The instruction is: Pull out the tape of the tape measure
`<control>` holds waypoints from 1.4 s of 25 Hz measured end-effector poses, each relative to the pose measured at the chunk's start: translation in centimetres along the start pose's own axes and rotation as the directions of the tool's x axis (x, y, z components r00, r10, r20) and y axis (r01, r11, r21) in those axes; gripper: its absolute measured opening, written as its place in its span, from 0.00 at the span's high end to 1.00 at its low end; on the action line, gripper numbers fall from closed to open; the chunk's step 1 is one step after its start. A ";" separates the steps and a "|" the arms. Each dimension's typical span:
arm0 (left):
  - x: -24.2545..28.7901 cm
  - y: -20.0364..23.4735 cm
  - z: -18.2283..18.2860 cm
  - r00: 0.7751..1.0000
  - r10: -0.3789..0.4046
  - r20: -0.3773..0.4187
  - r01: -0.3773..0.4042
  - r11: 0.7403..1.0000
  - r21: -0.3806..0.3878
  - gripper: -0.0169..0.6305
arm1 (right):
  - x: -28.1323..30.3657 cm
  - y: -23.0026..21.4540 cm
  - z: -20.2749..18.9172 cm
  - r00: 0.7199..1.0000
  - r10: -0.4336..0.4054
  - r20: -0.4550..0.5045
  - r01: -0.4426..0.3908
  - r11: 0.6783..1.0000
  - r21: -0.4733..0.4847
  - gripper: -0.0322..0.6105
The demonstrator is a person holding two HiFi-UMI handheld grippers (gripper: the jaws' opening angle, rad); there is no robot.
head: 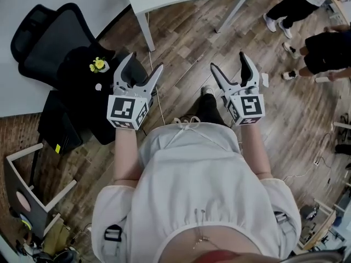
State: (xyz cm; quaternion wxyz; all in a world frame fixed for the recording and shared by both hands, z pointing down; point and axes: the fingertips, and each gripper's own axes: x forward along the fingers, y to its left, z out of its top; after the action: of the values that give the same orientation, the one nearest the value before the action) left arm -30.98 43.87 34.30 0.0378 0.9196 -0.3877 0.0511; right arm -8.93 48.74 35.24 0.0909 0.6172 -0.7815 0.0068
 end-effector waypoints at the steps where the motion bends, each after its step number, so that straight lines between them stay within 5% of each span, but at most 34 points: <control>1: 0.7 0.3 -0.1 1.000 0.021 -0.004 -0.021 1.000 -0.003 0.45 | 0.9 -0.8 -0.2 1.000 0.010 0.003 -0.010 1.000 0.003 0.31; 16: 20.7 0.1 4.0 0.962 0.272 -0.025 -0.272 0.962 -0.014 0.45 | 17.4 -18.5 0.9 0.958 0.285 0.015 -0.285 0.959 0.006 0.31; 25: 30.7 -1.0 3.5 0.950 0.291 -0.117 -0.294 0.956 -0.005 0.45 | 23.6 -25.5 -0.8 0.926 0.375 -0.044 -0.375 0.927 0.017 0.31; 35: 38.6 7.6 1.3 0.942 0.295 -0.160 -0.303 0.953 -0.025 0.45 | 34.5 -27.2 -2.5 0.916 0.388 -0.102 -0.389 0.921 0.005 0.31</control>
State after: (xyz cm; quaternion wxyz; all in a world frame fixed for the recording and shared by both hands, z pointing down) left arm -9.56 11.05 37.95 0.0823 0.8420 -0.5200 0.1176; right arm 10.00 9.33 40.09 0.1318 0.4478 -0.8830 0.0498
